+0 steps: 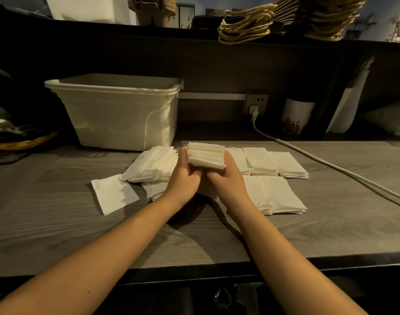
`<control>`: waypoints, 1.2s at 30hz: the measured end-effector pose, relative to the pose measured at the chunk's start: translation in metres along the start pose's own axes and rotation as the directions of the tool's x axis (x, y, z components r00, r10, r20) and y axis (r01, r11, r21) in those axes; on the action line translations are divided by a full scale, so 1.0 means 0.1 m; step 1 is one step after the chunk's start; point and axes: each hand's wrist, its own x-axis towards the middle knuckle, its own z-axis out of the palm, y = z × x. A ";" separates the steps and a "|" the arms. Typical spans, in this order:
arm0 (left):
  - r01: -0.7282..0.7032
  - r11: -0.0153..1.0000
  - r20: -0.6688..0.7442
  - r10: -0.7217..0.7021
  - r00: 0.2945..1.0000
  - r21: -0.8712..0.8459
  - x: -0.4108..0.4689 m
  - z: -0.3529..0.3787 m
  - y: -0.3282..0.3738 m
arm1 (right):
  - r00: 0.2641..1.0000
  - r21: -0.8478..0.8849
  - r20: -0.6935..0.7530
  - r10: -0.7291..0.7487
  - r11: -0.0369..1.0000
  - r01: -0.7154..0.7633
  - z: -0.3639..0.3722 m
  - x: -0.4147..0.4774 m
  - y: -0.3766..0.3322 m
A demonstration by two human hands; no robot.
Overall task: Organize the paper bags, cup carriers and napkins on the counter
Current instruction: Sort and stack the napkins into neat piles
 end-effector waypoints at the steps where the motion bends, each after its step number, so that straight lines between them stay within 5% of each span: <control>1: 0.008 1.000 0.003 -0.008 1.000 -0.012 0.01 -0.01 0.00 | 1.000 -0.003 0.014 0.000 1.000 0.000 0.00 -0.01 0.00; 13: 0.125 0.987 0.079 -0.118 0.990 -0.096 0.05 0.02 -0.05 | 0.982 -0.044 0.012 0.189 0.981 -0.189 -0.02 -0.01 0.01; 22: 0.040 0.998 0.043 -0.038 0.998 -0.053 0.06 0.03 -0.05 | 0.990 -0.040 0.002 0.142 0.989 -0.142 0.01 0.01 0.02; 30: 0.135 0.991 0.086 -0.136 0.987 0.011 0.06 0.01 -0.10 | 0.991 -0.039 0.006 0.133 0.990 -0.133 0.01 0.04 0.07; 34: 0.097 0.995 0.119 -0.099 0.988 0.026 0.07 -0.05 -0.06 | 0.960 0.218 -0.065 0.272 0.943 -0.253 -0.01 0.04 0.10; 36: 0.110 0.993 0.095 -0.105 0.990 -0.048 0.10 -0.09 -0.07 | 0.931 0.591 0.000 0.366 0.751 -0.295 -0.04 0.07 0.08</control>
